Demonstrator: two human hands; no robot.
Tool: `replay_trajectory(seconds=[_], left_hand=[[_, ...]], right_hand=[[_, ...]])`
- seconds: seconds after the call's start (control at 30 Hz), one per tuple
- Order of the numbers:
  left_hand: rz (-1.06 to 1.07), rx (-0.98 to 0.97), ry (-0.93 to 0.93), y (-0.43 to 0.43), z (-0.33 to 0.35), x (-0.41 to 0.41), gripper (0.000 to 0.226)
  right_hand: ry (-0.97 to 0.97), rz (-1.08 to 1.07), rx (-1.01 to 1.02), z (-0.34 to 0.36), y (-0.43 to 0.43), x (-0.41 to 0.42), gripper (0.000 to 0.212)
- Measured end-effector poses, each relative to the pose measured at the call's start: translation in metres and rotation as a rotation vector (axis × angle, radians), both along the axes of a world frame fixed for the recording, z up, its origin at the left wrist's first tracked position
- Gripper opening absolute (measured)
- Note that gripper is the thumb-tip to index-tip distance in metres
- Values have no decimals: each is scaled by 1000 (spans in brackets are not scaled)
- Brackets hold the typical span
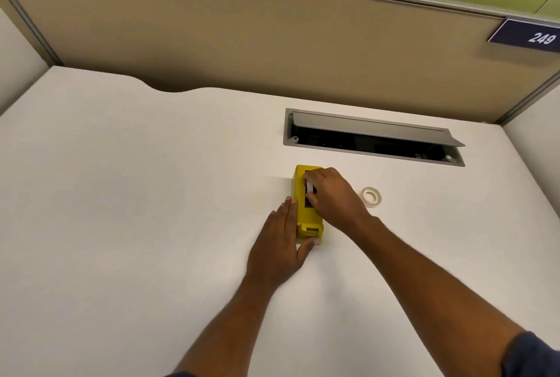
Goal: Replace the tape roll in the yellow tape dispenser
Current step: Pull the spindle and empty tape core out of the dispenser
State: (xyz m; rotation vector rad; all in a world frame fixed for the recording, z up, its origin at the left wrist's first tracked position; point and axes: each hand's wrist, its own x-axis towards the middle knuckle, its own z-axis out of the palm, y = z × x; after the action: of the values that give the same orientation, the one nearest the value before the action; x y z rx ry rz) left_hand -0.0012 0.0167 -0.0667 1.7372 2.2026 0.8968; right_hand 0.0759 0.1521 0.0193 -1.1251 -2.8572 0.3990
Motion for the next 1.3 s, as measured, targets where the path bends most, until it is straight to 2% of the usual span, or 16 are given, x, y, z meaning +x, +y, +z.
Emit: replay_trajectory(seconds=[0.27,0.8,1.3], left_hand=[[9,-6,-3,0,-1,1,83],[16,-7,6,0,-2,1,82],[33,5,-15,-1,1,2,82]], right_hand=[[-15,-9,-60,2,1,0,46],[4,7,-84,6,4,3,48],[114,-11,-77,11,-2,7,44]])
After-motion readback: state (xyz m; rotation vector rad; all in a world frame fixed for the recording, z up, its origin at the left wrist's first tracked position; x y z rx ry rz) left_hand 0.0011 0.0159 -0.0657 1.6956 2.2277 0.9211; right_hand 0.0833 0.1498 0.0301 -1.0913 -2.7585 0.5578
